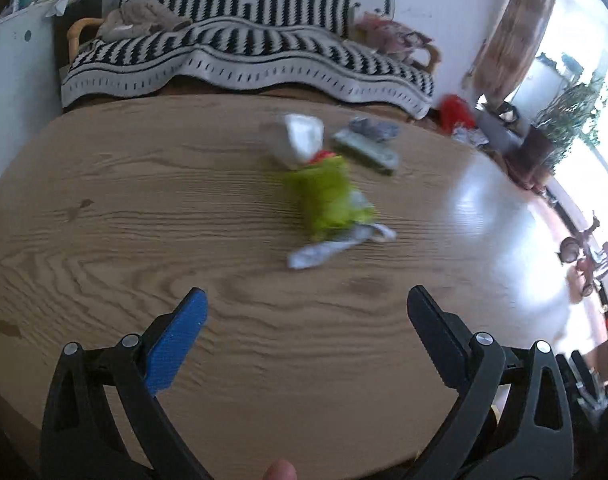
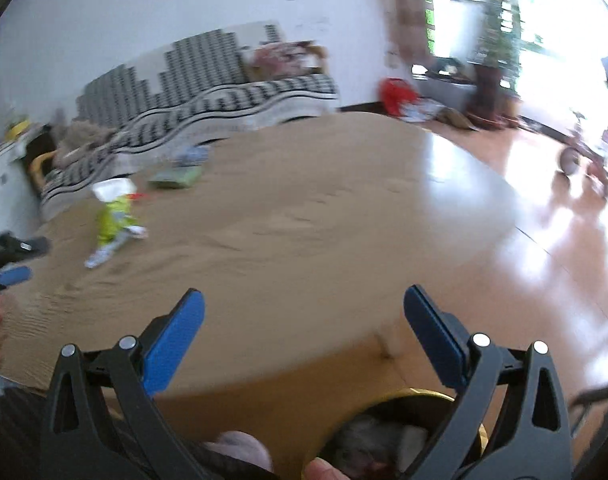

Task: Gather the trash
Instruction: 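Grasp the yellow-green chip bag with the left tool while the right tool grasps the white barcode strip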

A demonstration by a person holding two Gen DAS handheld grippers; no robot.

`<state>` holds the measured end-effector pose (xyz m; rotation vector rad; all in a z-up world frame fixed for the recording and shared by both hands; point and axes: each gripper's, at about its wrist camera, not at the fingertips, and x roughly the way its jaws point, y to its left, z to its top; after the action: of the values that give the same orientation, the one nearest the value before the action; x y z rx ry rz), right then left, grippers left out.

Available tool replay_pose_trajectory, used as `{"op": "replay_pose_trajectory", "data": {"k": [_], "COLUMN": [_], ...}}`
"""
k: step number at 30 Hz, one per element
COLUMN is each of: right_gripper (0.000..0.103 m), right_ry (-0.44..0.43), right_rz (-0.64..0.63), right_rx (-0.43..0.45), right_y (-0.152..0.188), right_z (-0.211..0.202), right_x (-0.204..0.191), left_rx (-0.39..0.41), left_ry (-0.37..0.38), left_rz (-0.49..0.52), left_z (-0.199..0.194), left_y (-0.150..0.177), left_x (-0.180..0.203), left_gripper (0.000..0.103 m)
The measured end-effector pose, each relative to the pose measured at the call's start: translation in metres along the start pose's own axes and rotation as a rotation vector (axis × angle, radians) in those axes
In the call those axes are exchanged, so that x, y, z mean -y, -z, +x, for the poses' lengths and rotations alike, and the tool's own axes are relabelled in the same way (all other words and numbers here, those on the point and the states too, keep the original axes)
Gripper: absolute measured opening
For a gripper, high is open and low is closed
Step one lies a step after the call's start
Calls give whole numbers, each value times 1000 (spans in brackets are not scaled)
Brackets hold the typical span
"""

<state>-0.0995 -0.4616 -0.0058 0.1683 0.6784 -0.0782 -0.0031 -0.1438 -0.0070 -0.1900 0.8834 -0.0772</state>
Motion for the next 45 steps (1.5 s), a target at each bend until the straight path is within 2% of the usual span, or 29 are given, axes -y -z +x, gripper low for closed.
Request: {"op": "replay_pose_trajectory", "data": {"k": [4, 7, 10, 11, 12, 16, 18, 22, 26, 29, 32, 38, 42, 45], "right_gripper": [96, 96, 96, 96, 96, 96, 96, 96, 96, 96, 96, 96, 97, 96], "right_ry": [-68, -54, -23, 17, 32, -25, -25, -57, -16, 17, 24, -17, -24, -35], "right_rz": [-86, -141, -198, -280, -310, -305, -319, -362, -404, -438, -391, -213, -224, -243], "right_rx": [-42, -60, -69, -62, -52, -83, -92, -151, -179, -207, -218, -281, -282, -283], "right_y": [-14, -9, -14, -20, -22, -48, -50, -43, -37, -27, -28, -37, -40, -41], "right_z": [31, 48, 63, 71, 76, 104, 114, 142, 162, 173, 172, 182, 181, 180], "right_x": [-56, -81, -105, -122, -130, -174, -195, -247, -272, -270, -241, -185, -175, -168], "left_rx": [-52, -53, -39, -32, -21, 16, 13, -8, -9, -16, -21, -16, -18, -20], "left_ry": [-49, -118, -149, -150, -156, -200, -225, -193, -186, -169, -152, -120, -68, -37], "left_rz": [95, 115, 88, 59, 32, -32, -50, -115, -80, -85, -87, -64, -49, -2], "left_z": [41, 57, 62, 61, 59, 53, 57, 59, 61, 64, 65, 67, 69, 72], "left_y": [-11, -22, -34, -36, -36, -37, -39, -39, -40, -43, -43, -44, -42, -40], "left_x": [-8, -21, -45, -55, -64, -90, -103, -127, -128, -130, -129, -109, -88, -68], "left_gripper": [97, 97, 97, 97, 97, 97, 97, 97, 97, 97, 97, 97, 97, 97]}}
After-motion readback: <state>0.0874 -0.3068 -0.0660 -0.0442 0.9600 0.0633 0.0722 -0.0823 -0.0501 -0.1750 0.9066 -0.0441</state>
